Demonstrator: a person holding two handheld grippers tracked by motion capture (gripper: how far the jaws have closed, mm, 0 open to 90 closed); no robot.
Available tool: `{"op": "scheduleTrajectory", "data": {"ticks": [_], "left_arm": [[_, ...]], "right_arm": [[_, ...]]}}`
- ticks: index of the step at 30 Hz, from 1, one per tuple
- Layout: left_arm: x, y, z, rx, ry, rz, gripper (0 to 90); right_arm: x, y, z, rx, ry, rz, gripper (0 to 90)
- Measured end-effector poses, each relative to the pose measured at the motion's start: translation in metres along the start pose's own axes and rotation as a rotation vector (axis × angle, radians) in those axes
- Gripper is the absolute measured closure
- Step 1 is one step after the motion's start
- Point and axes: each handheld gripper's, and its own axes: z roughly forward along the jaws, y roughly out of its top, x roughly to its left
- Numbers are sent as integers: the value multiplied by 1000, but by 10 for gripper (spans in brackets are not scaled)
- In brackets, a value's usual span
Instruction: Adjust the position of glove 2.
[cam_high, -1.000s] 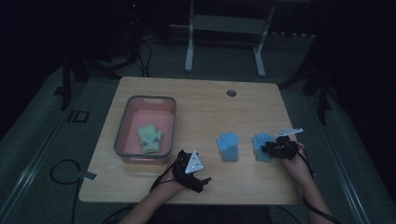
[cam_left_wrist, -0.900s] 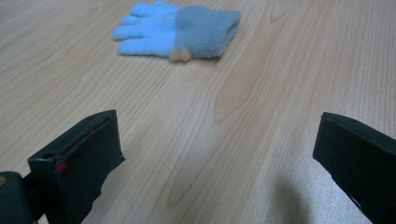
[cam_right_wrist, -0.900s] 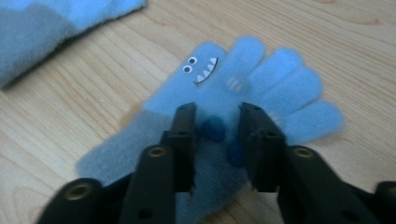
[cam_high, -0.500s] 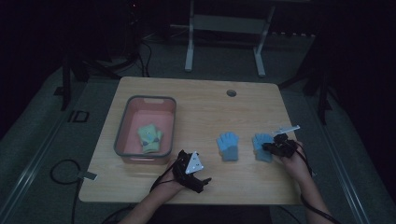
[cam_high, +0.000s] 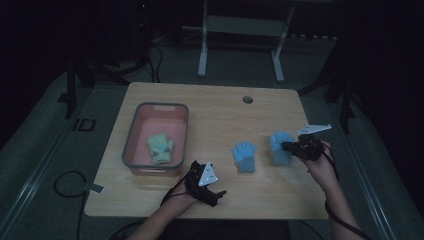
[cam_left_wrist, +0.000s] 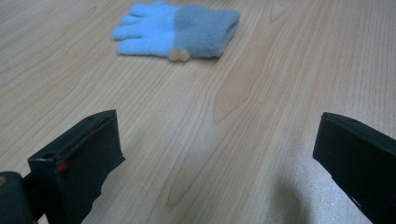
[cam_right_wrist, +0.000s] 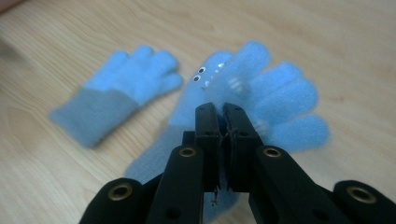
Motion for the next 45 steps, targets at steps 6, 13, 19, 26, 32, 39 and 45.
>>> {"op": "scheduleTrajectory", "data": {"ticks": [6, 13, 19, 26, 32, 39, 45], "left_arm": [[0, 0, 0, 1, 1, 2, 14], [0, 0, 0, 1, 1, 1, 14], [0, 0, 0, 2, 1, 3, 14], [0, 0, 1, 4, -3, 6, 14], [0, 0, 0, 3, -8, 5, 14], [0, -1, 1, 9, -16, -4, 14], [-1, -1, 2, 10, -20, 1, 14]], "right_arm": [[11, 18, -6, -34, 38, -18, 857], [30, 34, 0, -54, 85, -52, 856], [45, 43, 13, -41, 137, -80, 857], [71, 50, 40, -18, 190, -108, 856], [80, 46, 59, 31, 196, -131, 856], [74, 37, 75, 74, 203, -99, 853], [72, 28, 91, 133, 204, -103, 848]]}}
